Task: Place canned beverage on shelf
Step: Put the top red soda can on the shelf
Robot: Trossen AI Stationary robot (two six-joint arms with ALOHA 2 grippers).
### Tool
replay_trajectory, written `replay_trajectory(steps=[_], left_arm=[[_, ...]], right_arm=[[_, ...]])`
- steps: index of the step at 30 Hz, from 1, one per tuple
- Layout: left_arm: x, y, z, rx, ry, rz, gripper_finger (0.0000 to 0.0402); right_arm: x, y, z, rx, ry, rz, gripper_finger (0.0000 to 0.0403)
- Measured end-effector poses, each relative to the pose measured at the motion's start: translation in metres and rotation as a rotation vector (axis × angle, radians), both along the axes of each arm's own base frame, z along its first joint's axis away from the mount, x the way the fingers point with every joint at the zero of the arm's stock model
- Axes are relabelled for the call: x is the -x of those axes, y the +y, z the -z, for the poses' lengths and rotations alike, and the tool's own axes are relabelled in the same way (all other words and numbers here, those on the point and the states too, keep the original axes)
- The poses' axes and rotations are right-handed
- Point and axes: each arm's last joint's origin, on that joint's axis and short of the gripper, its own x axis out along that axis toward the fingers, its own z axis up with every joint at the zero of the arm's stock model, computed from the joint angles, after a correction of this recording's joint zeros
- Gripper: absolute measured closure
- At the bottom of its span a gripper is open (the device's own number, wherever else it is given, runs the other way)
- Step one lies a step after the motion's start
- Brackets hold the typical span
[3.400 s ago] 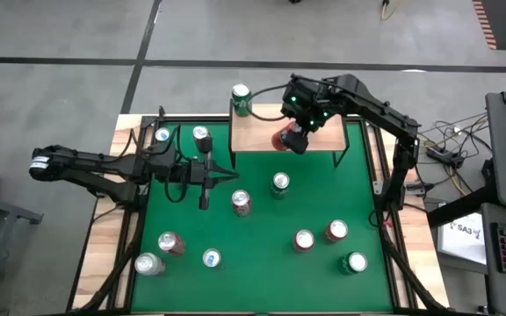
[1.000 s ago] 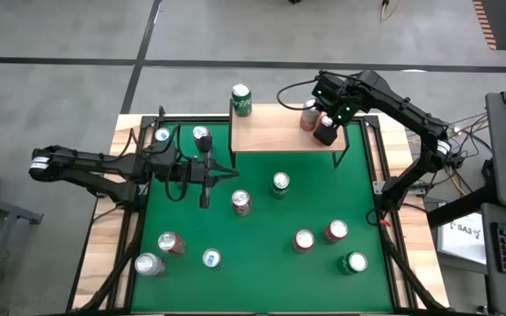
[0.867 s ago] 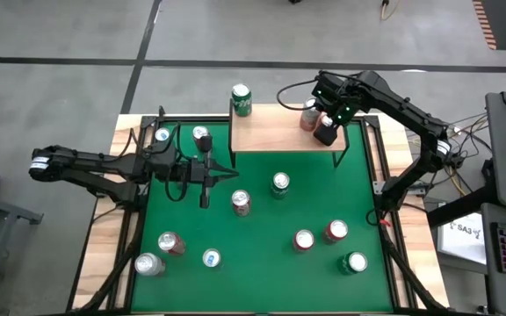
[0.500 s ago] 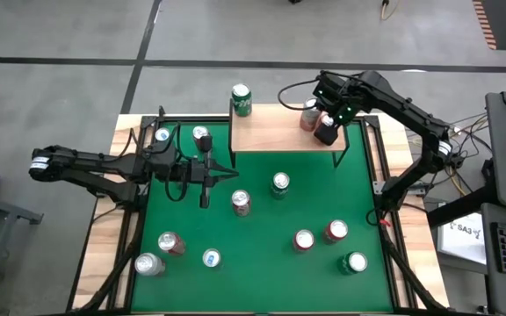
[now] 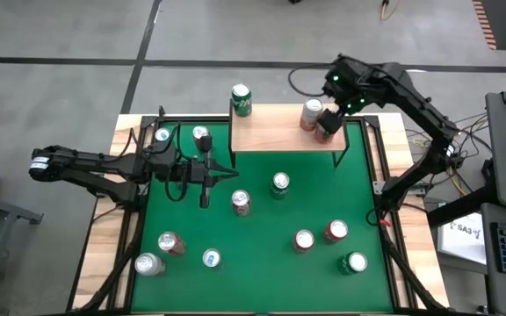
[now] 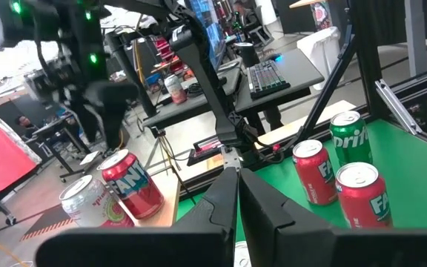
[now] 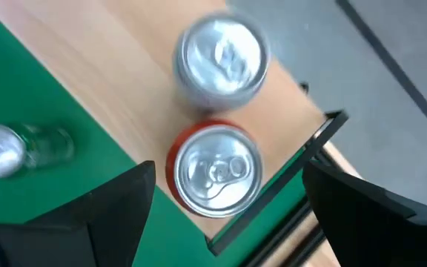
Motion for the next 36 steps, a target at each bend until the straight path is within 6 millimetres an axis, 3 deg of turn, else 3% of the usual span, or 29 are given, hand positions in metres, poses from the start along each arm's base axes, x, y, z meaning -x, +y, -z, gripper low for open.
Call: replay_trajectory(steps=[6,10,15,20,23,27,36], left_arm=[[0.0,0.0,0.0,0.009,0.0,0.0,0.0402],[0.0,0.0,0.0,0.018,0.0,-0.001,0.0402],[0.0,0.0,0.0,0.022,0.0,-0.001,0.0402],[0.0,0.0,0.0,0.023,0.001,-0.001,0.0402],[0.0,0.0,0.0,0.023,0.002,-0.001,0.0402],[0.0,0.0,0.001,0.023,0.01,-0.001,0.0402],[0.0,0.0,0.001,0.023,0.009,-0.001,0.0402]], right_arm=[[0.008,0.012,-0.022,-0.012,-0.143,-0.056,0.0082],[0.017,0.027,-0.027,-0.102,-0.244,-0.201,0.0121],[0.024,0.035,-0.02,-0.081,-0.292,-0.219,0.0218],[0.027,0.039,0.0,-0.046,-0.339,-0.238,0.0335],[0.027,0.043,0.014,-0.015,-0.388,-0.257,0.0383],[0.027,0.051,0.032,-0.018,-0.451,-0.244,0.039],[0.027,0.072,0.075,0.059,-0.364,-0.036,0.0392]])
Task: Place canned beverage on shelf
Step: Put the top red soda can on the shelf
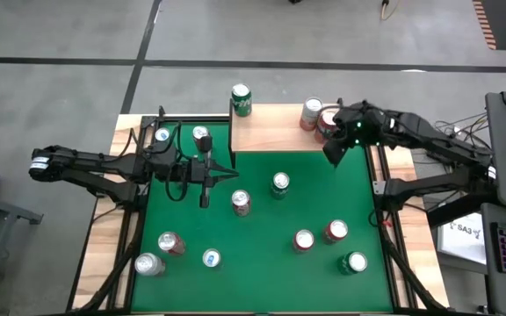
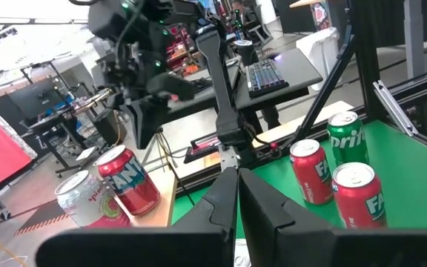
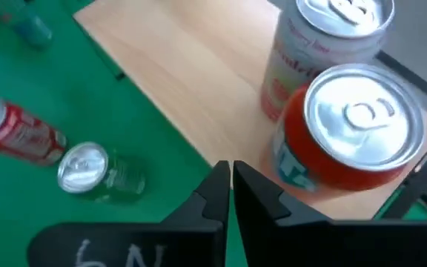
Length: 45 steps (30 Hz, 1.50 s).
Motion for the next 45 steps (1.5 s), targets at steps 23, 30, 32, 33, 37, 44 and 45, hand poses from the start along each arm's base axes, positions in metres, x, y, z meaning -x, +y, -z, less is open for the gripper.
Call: replay_trajectory(steps=[23,30,32,33,37,44,45], left_arm=[[0.002,0.008,0.009,-0.239,0.119,-0.238,0.0402],[0.006,0.008,0.012,-0.249,0.171,-0.232,0.0402],[0.006,0.008,0.013,-0.256,0.181,-0.229,0.0402],[0.006,0.008,0.014,-0.267,0.193,-0.226,0.0402],[0.008,0.008,0.019,-0.3,0.246,-0.215,0.0402],[0.008,0.008,0.02,-0.325,0.264,-0.209,0.0402],[0.008,0.008,0.02,-0.33,0.265,-0.208,0.0402]], right_arm=[[-0.006,0.038,0.015,0.005,-0.169,0.461,0.0392],[-0.015,0.039,0.027,-0.043,-0.148,0.494,0.0392],[-0.022,0.038,0.033,-0.052,-0.127,0.507,0.0392],[-0.025,0.038,0.036,-0.055,-0.12,0.515,0.0392],[-0.037,0.037,0.045,-0.079,-0.115,0.559,0.0392],[-0.041,0.037,0.047,-0.081,-0.128,0.592,0.0392],[-0.041,0.036,0.047,-0.069,-0.131,0.598,0.0392]])
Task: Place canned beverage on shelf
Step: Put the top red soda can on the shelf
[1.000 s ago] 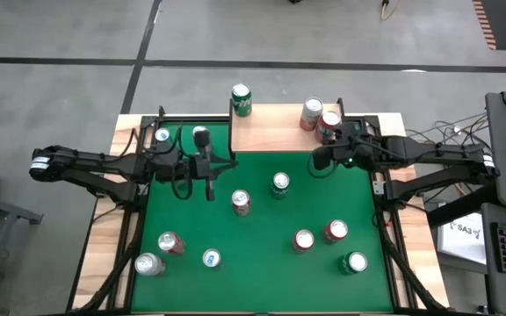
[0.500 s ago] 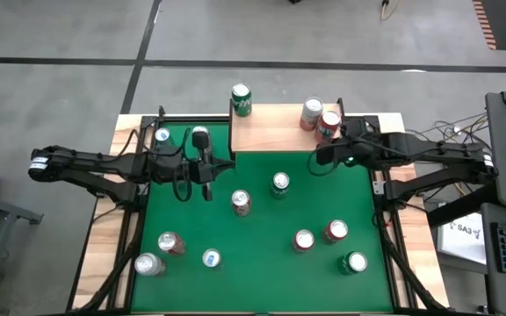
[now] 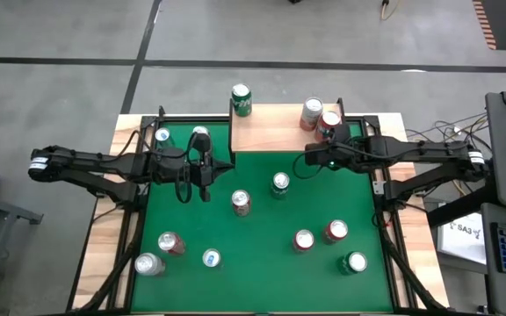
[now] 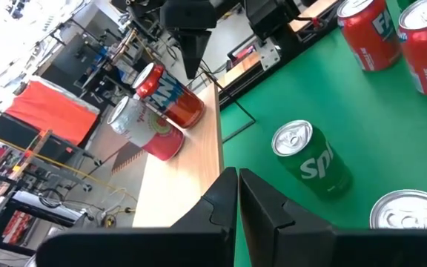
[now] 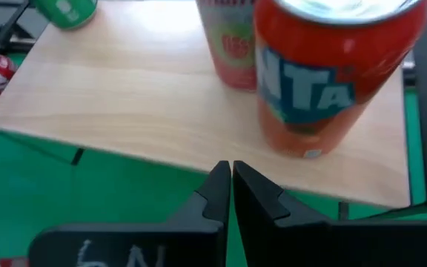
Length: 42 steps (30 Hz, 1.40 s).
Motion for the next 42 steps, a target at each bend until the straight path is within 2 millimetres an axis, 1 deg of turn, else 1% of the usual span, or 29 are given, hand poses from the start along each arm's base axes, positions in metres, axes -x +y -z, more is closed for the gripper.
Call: replay_trajectory(steps=[6,12,17,24,28,36,39,42], left_arm=[[0.0,0.001,0.0,-0.005,0.003,-0.001,0.0402],[0.0,0.001,0.0,-0.005,0.004,-0.001,0.0402],[0.0,0.003,0.0,-0.004,0.004,-0.008,0.0402],[0.0,0.009,0.0,0.035,0.002,0.055,0.0402],[0.0,0.016,0.0,0.063,-0.002,0.058,0.0402],[0.0,0.024,0.001,0.107,-0.008,0.096,0.0402],[0.0,0.024,0.0,0.116,-0.011,0.108,0.0402],[0.0,0.024,0.0,0.118,-0.015,0.114,0.0402]], right_arm=[[0.004,-0.005,-0.003,0.072,0.015,0.043,0.0392],[0.005,-0.013,-0.003,0.082,0.034,0.065,0.0392],[0.006,-0.015,-0.003,0.091,0.042,0.066,0.0392],[0.007,-0.016,-0.003,0.107,0.05,0.079,0.0392],[0.008,-0.016,-0.003,0.107,0.06,0.079,0.0392],[0.019,-0.016,-0.002,0.118,0.14,0.102,0.0392],[0.024,-0.015,-0.004,0.119,0.14,0.101,0.0392],[0.034,-0.014,-0.011,0.117,0.118,0.099,0.0392]])
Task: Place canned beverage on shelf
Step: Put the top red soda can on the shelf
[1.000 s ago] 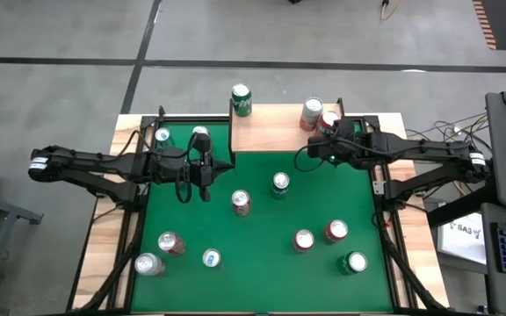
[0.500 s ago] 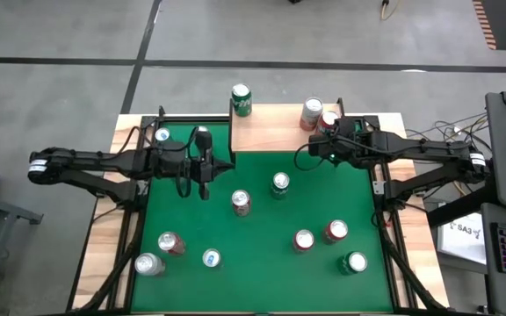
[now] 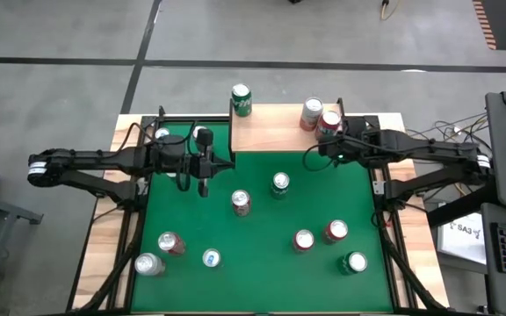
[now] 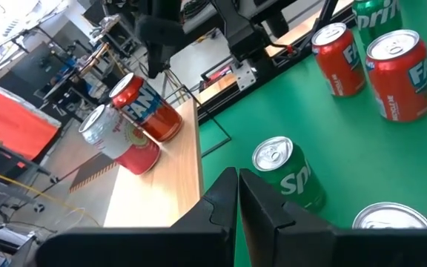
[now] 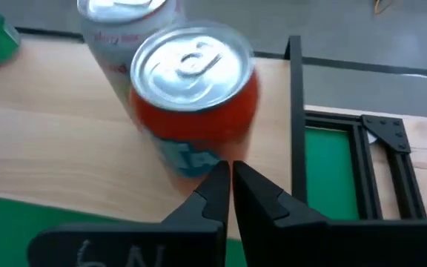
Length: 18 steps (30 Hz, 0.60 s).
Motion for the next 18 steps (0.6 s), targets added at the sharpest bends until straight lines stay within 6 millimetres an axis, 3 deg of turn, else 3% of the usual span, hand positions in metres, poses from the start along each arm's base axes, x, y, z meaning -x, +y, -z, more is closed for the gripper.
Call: replay_trajectory(steps=[5,18], left_arm=[[0.0,0.001,0.0,0.0,-0.001,-0.002,0.0402],[0.0,0.001,-0.001,-0.001,-0.008,-0.005,0.0402]], right_arm=[[0.009,0.005,-0.012,-0.009,-0.102,-0.041,0.0392],[-0.018,0.003,-0.008,0.045,-0.101,-0.117,0.0392]])
